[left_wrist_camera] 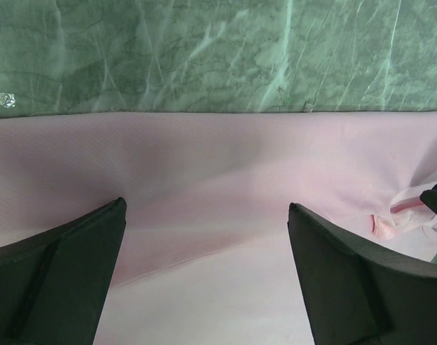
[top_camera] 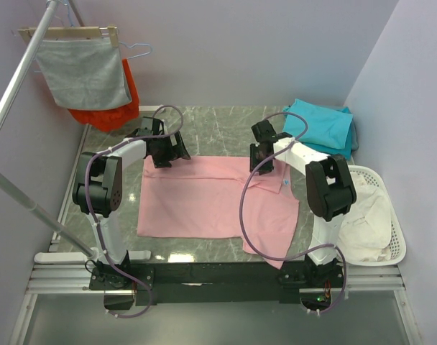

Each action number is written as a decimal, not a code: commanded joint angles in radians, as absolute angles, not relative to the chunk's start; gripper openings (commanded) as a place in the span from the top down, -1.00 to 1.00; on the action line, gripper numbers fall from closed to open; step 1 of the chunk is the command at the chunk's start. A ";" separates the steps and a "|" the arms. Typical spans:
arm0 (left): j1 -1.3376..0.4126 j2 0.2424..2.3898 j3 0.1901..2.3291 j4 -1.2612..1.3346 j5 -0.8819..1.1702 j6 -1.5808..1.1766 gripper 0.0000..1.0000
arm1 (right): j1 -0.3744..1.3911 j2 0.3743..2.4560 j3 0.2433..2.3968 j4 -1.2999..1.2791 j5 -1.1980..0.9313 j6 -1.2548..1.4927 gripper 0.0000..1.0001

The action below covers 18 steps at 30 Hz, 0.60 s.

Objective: Fold and stack the t-shirts
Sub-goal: Fold the flattened tshirt in 1/3 of the way

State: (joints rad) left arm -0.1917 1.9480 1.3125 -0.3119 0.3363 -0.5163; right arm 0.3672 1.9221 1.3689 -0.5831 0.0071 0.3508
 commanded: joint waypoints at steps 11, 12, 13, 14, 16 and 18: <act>-0.201 1.967 1.318 -0.298 0.356 -0.502 -0.99 | 0.370 1.849 1.212 -0.540 -0.035 0.356 0.16; -0.201 1.965 1.318 -0.298 0.357 -0.502 -0.99 | 0.376 1.836 1.203 -0.538 -0.035 0.357 0.16; -0.201 1.967 1.318 -0.298 0.356 -0.502 -0.99 | 0.380 1.816 1.194 -0.540 -0.035 0.360 0.16; -0.201 1.967 1.316 -0.298 0.354 -0.500 -0.99 | 0.383 1.807 1.178 -0.537 -0.038 0.362 0.16; -0.202 1.968 1.319 -0.298 0.357 -0.502 -0.99 | 0.396 1.783 1.163 -0.543 -0.043 0.368 0.16; -0.202 1.971 1.321 -0.298 0.357 -0.502 -0.99 | 0.402 1.770 1.154 -0.543 -0.044 0.374 0.16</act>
State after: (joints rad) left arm -0.1940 1.9591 1.3125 -0.3069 0.3424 -0.5159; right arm 0.3790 1.8366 1.1801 -0.5327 -0.0345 0.3557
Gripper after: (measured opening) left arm 0.995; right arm 0.420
